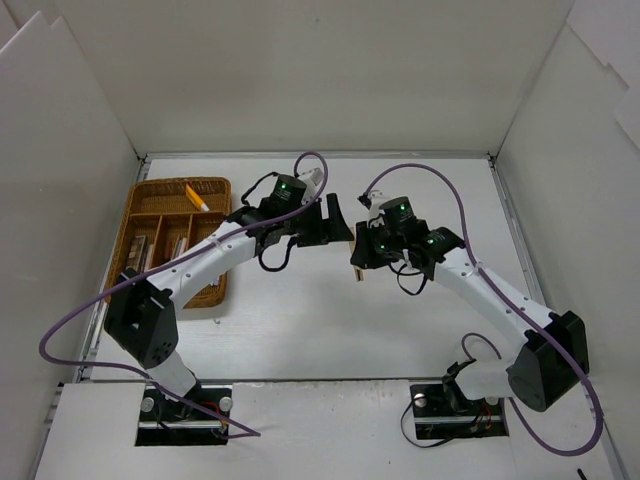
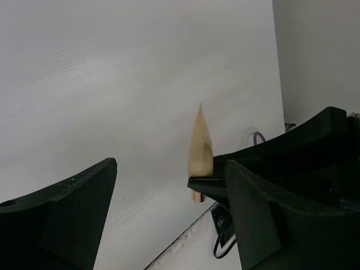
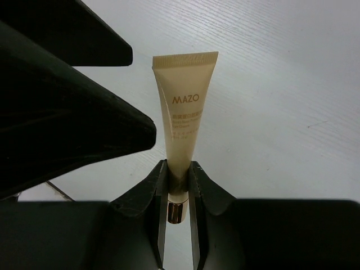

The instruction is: Organize the makeup

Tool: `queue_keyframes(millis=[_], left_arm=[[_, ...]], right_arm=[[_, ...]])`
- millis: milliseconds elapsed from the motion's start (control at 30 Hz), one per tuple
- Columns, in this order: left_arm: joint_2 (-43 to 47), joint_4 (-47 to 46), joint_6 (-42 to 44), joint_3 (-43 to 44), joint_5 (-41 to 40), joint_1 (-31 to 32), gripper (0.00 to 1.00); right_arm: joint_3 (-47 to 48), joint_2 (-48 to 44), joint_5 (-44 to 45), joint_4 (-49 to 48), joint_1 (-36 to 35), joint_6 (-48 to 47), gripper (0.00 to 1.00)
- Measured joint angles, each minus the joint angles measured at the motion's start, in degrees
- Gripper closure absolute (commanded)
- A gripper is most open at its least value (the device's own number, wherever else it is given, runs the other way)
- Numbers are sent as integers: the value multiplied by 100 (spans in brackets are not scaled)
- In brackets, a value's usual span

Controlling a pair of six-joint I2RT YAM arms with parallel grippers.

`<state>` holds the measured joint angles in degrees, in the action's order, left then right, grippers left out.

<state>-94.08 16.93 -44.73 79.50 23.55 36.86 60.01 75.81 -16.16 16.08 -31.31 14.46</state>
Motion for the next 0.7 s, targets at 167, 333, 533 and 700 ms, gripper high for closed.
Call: queue_keyframes(millis=[167,333,533,700], left_arm=[[-24,-122,-129,4,15,142,45],[-203,-260,-275,22,76,243,65],[-225,-446,-398,22,96,321,95],[-225,-514,-437,20,120,321,100]], right_arm=[[7,-42,-4,-2,-63,-2,96],[68,-44,2,22,-116,-9,95],[133,-37,15,72,-223,-48,93],[184,-24,103,81,-245,-70,75]])
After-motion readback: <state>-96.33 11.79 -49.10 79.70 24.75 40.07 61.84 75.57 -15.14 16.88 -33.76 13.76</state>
